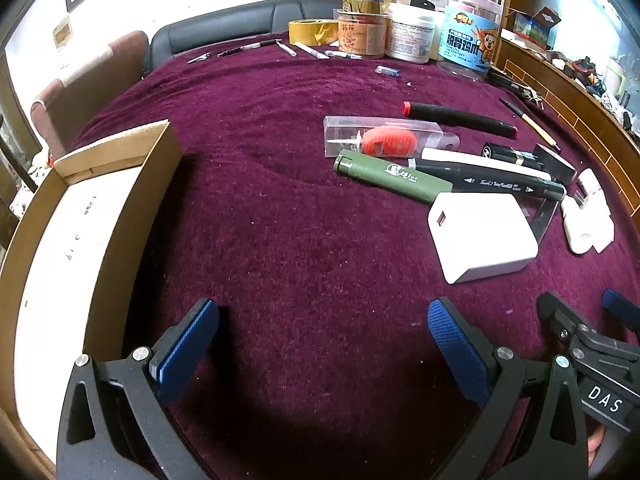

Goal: Organize rigid objects

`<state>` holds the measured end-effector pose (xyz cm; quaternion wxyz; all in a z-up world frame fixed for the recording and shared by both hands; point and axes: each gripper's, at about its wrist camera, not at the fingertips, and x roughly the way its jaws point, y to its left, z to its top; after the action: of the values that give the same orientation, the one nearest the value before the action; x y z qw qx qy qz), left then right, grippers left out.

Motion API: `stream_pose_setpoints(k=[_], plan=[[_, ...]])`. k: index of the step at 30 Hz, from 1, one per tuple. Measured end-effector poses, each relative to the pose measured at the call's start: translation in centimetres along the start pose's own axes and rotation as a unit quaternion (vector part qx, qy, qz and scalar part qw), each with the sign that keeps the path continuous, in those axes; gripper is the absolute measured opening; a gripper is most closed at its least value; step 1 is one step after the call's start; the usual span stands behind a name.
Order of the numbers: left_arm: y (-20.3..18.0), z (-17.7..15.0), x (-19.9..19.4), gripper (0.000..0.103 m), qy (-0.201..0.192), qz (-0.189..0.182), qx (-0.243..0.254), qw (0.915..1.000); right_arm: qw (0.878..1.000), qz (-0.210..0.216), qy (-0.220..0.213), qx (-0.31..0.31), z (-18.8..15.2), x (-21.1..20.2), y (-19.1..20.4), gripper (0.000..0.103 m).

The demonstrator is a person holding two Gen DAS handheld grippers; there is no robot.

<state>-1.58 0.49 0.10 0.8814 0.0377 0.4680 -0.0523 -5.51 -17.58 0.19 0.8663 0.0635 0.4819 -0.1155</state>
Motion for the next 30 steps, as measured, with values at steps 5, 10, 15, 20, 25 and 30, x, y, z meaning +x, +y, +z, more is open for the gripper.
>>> stream_pose_setpoints(k=[5,10,15,20,25,30], plan=[[0.4,-0.1,-0.3,0.101,-0.001,-0.015,0.008,0.9999,1.0,0.0,0.0,0.001,0.0,0.0,0.0,0.103],[2.1,-0.6,-5.0,0.093,-0.063,-0.051,0.004,0.9967,1.0,0.012,-0.013,-0.016,-0.5,-1.9,-0.3,0.099],[3.7,0.5,-9.3,0.094,-0.134,-0.057,0.006,0.9893,0.98,0.002,-0.201,-0.001,-0.7,-10.9,-3.0,0.1],[3.3,2.2,-8.8,0.094,-0.092,-0.088,0.001,0.9919,0.975,-0.016,-0.217,0.035,4.1,-9.9,-4.6,0.103],[0.7,1.5,-7.0,0.094,-0.044,-0.078,0.037,0.9953,0.973,-0.033,-0.224,0.054,6.9,-4.9,-6.0,0.103],[-2.2,3.6,-4.8,0.093,-0.034,-0.139,0.064,0.9876,0.973,0.01,-0.208,0.102,6.2,-3.1,-8.9,0.103]])
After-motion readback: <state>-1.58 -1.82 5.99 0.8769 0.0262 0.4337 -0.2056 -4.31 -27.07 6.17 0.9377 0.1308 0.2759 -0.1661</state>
